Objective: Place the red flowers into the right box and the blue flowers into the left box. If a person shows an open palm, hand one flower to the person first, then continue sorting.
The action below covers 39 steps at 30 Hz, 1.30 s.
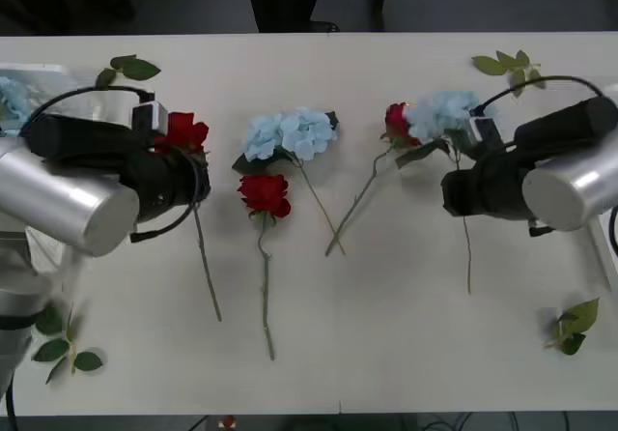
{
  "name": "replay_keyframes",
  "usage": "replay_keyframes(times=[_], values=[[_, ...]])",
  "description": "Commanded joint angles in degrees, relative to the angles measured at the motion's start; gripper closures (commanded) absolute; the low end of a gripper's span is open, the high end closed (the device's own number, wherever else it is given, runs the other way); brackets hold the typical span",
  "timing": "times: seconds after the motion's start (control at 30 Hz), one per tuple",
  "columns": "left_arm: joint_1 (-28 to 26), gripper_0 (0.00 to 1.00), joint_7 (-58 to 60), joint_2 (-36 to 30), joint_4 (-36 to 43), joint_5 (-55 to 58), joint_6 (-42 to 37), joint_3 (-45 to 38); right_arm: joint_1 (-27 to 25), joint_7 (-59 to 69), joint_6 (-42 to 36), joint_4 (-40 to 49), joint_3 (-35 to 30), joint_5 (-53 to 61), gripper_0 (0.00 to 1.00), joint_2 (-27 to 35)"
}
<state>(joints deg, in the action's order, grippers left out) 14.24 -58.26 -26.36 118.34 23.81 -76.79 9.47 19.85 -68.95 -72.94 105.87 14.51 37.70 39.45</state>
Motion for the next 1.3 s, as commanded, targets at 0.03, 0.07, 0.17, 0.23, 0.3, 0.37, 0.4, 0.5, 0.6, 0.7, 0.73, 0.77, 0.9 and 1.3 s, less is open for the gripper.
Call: replay_keyframes(times=[0.03,0.07,0.17,0.23,0.3,0.37,0.4,0.5,0.6,0.7,0.73,0.77,0.9,1.3], values=[[0.18,1.0,-6.69,-2.12,5.76,9.67,0.06,-6.57,-2.1,-8.48,0.17,6.98,-10.11,5.28,1.0,0.45],[0.53,1.0,-8.97,-2.2,6.11,13.1,0.33,-8.59,-2.45,-10.59,0.26,8.47,-12.49,6.95,1.0,-0.08],[1.94,1.0,-15.92,-2.12,5.85,21.19,1.56,-12.89,-2.54,-14.63,0.26,10.84,-16.53,11.6,1.0,-1.92],[2.82,1.0,-19.87,-2.12,5.23,25.67,2.7,-14.83,-2.45,-16.3,0.34,11.28,-18.46,14.33,1.0,-3.15],[3.96,1.0,-24.0,-1.94,3.91,30.59,4.11,-16.5,-2.45,-17.1,0.17,11.11,-20.04,16.26,1.0,-3.86],[5.19,1.0,-28.05,-1.33,1.45,37.27,7.01,-17.64,-2.45,-17.18,-0.8,10.14,-21.19,17.05,1.0,-3.86],[5.89,1.0,-30.24,-1.06,-0.48,41.23,8.94,-17.73,-2.45,-17.18,-1.68,9.79,-21.71,17.23,1.0,-3.77],[7.21,1.0,-36.31,-0.45,-3.82,48.08,12.81,-17.38,-2.54,-16.66,-4.23,9.0,-23.03,17.14,1.0,-3.77],[8.79,1.0,-44.22,1.14,-7.42,54.85,15.36,-17.11,-2.54,-13.67,-8.97,7.59,-25.41,16.44,1.0,-3.77],[10.29,1.0,-51.69,4.12,-10.76,61.0,16.32,-17.02,-2.54,-10.94,-14.16,5.75,-27.16,15.47,1.0,-3.33],[10.37,1.0,-52.83,4.56,-11.11,61.88,16.59,-16.94,-2.54,-10.94,-14.77,5.66,-27.16,15.3,1.0,-3.15],[10.46,1.0,-54.76,5.62,-11.73,63.29,17.2,-16.59,-2.54,-10.85,-15.65,5.75,-27.16,14.68,0.99,-2.98],[10.29,1.0,-60.04,8.78,-13.05,67.77,20.98,-13.95,-2.54,-10.77,-16.0,5.75,-27.25,14.24,0.0,-2.89],[9.32,1.0,-66.72,16.87,-16.74,70.14,31.44,-4.81,-2.45,-16.74,-14.77,7.59,-30.33,24.79,0.0,-2.98]])
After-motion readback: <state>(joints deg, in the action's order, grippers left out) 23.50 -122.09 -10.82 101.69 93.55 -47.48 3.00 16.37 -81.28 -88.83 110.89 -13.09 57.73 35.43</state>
